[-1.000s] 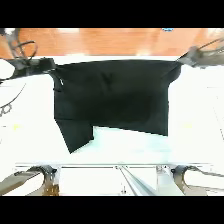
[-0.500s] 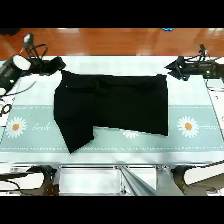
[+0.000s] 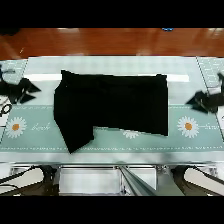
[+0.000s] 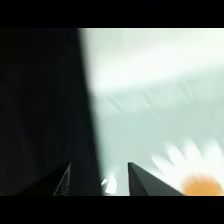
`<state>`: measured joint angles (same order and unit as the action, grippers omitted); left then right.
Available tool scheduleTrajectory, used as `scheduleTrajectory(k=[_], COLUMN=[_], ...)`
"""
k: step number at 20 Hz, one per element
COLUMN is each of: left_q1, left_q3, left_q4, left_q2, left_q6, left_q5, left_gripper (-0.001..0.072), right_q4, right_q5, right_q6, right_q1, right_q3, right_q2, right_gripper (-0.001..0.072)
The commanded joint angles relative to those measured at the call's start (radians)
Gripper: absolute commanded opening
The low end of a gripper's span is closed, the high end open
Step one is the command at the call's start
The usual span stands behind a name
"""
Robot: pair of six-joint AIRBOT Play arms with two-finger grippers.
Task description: Fold the shirts.
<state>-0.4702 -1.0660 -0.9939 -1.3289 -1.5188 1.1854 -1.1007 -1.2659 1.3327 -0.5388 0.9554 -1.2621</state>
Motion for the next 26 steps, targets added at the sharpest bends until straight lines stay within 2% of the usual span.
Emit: scheduleTrajectory(k=[1,3,5,10,13,18,22,23,24,25,26], left_q1=[-0.114,-0.148,-0.151,-0.143,-0.142,-0.07,0.036,0.058,0.069,0.072,0.072], left_q3=[0.225,0.274,0.307,0.32,0.32,0.323,0.321,0.321,0.32,0.32,0.32], left_q4=[0.176,0.22,0.209,0.207,0.193,0.187,0.171,0.163,0.163,0.164,0.164], left_q2=[0.069,0.058,0.044,-0.02,-0.053,-0.1,-0.12,-0.13,-0.139,-0.145,-0.144], left_q6=[0.149,0.212,0.225,0.27,0.27,0.25,0.25,0.25,0.251,0.251,0.251], left_q5=[0.088,0.134,0.143,0.116,0.095,0.021,-0.038,-0.036,-0.03,-0.028,-0.027], left_gripper=[0.0496,0.0496,0.0496,0.0495,0.0495,0.0495,0.0485,0.0391,0.0168,0.0019,0.002], right_q4=[-0.026,0.025,0.074,0.089,0.1,0.317,0.282,0.272,0.266,0.246,0.183], right_q5=[0.064,0.09,0.077,0.071,0.07,0.087,0.091,0.096,0.099,0.104,0.101], right_q6=[-0.053,-0.053,-0.063,-0.072,-0.072,-0.111,-0.134,-0.134,-0.134,-0.134,-0.119], right_q1=[-0.111,-0.142,-0.143,-0.143,-0.143,-0.143,-0.143,-0.143,-0.143,-0.143,-0.143], right_q3=[-0.302,-0.351,-0.352,-0.352,-0.352,-0.352,-0.352,-0.352,-0.352,-0.352,-0.353], right_q2=[0.192,0.252,0.262,0.261,0.261,0.261,0.261,0.261,0.261,0.261,0.261], right_gripper=[0.0422,0.0422,0.0422,0.0422,0.0422,0.0421,0.0422,0.0421,0.0421,0.0421,0.0421])
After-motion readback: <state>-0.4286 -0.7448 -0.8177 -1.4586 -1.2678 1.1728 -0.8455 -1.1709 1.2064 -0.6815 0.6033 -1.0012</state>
